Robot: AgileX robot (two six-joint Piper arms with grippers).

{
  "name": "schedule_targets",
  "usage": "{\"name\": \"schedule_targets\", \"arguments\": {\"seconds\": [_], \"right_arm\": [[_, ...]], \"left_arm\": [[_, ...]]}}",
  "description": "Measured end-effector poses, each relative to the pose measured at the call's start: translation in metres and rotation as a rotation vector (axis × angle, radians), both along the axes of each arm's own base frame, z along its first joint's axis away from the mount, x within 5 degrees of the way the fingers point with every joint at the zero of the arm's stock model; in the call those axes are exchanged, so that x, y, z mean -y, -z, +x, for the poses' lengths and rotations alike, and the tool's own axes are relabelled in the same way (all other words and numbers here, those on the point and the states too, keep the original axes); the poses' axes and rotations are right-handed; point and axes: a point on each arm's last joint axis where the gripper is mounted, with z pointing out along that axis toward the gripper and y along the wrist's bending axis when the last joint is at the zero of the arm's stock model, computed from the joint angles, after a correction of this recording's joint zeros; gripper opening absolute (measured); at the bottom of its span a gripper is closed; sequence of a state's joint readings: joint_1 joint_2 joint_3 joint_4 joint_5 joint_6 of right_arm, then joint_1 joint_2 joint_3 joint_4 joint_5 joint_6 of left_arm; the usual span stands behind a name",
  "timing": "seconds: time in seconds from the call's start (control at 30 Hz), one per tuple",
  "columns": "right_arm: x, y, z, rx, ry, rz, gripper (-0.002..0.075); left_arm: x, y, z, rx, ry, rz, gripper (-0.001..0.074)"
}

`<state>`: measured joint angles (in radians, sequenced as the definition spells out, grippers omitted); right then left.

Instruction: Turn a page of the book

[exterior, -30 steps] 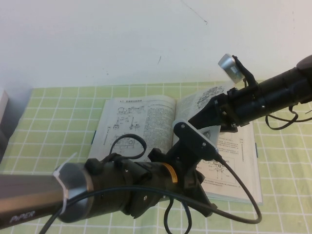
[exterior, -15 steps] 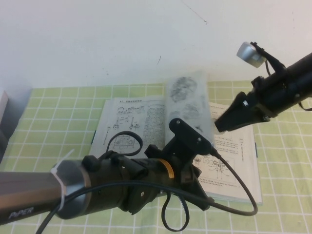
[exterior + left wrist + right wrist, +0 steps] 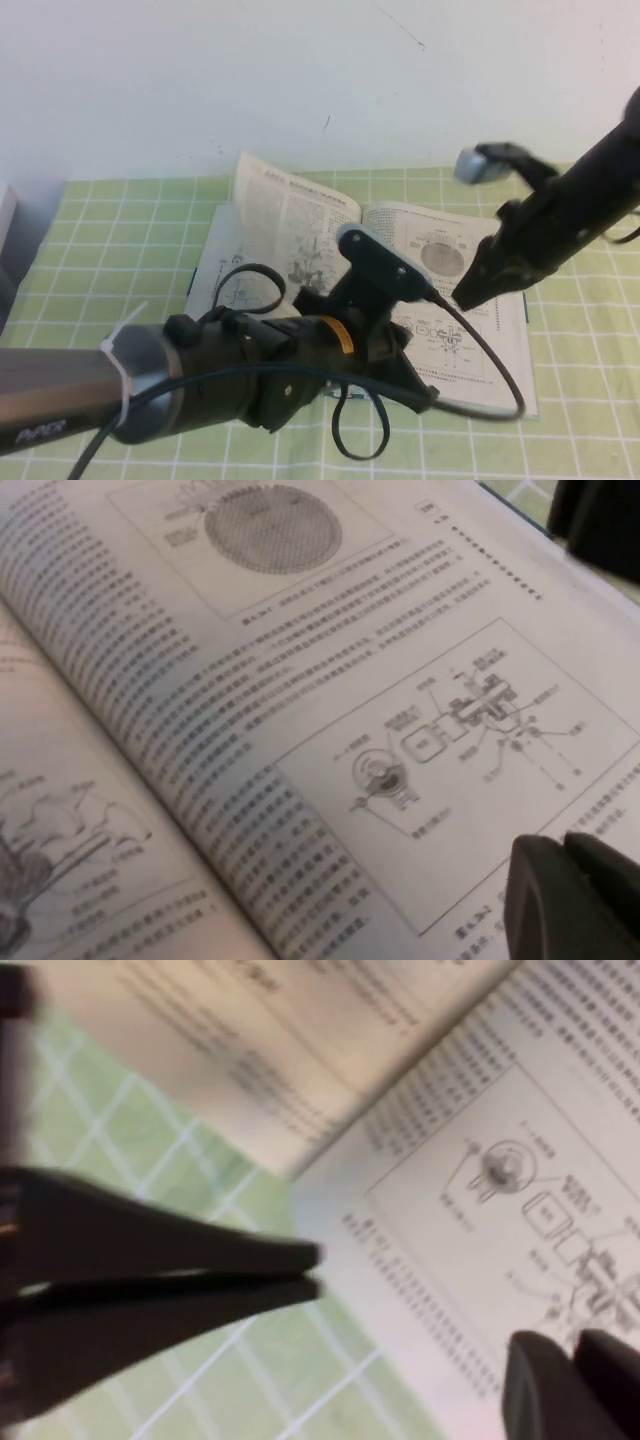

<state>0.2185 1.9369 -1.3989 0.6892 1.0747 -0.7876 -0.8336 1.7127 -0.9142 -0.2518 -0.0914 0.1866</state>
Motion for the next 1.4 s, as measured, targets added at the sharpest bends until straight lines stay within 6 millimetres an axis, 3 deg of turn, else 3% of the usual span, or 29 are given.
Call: {"name": "schedule_targets", "arguments": {"seconds": [0.17,0.3,0.47,0.6,0.63,0.8,0.97,1.1,1.27,1.37,1.4], "right_arm": [[-0.016,0.052,0.008,-0.051,-0.005,-0.059,0.0008],[-0.023,0.078,0.009,-0.075,-0.026,-0.104,0.0000],[-0.024,0.083,0.009,-0.084,-0.020,-0.123,-0.0001],[-0.024,0.083,0.009,-0.088,-0.012,-0.129,-0.0001],[0.016,-0.054,-0.015,0.371,0.004,-0.421,-0.0002],[0.039,-0.112,-0.045,0.525,0.116,-0.506,-0.0002],[0.058,-0.160,-0.100,0.690,0.201,-0.463,-0.0002],[0.073,-0.166,-0.144,0.777,0.251,-0.423,-0.0002],[0.091,-0.150,-0.200,0.870,0.285,-0.391,-0.0002],[0.099,-0.127,-0.227,0.899,0.299,-0.375,-0.0002],[0.115,-0.068,-0.280,0.929,0.351,-0.332,-0.0002]], "left_arm": [[-0.020,0.004,0.016,-0.105,-0.136,-0.030,-0.0004],[-0.047,0.009,0.034,-0.181,-0.243,-0.020,-0.0004],[-0.072,0.021,0.050,-0.256,-0.332,0.005,-0.0004],[-0.075,0.041,0.055,-0.303,-0.341,0.052,-0.0004],[-0.108,-0.076,0.007,-0.107,-0.236,0.092,-0.0004],[-0.143,-0.124,-0.028,0.003,-0.327,0.122,-0.0004],[-0.177,-0.165,-0.075,0.179,-0.372,0.000,-0.0004],[-0.196,-0.172,-0.110,0.298,-0.374,-0.151,-0.0004],[-0.209,-0.146,-0.134,0.338,-0.362,-0.207,-0.0004],[-0.210,-0.122,-0.137,0.319,-0.351,-0.199,-0.0004],[-0.206,-0.080,-0.137,0.268,-0.327,-0.185,-0.0004]]}}
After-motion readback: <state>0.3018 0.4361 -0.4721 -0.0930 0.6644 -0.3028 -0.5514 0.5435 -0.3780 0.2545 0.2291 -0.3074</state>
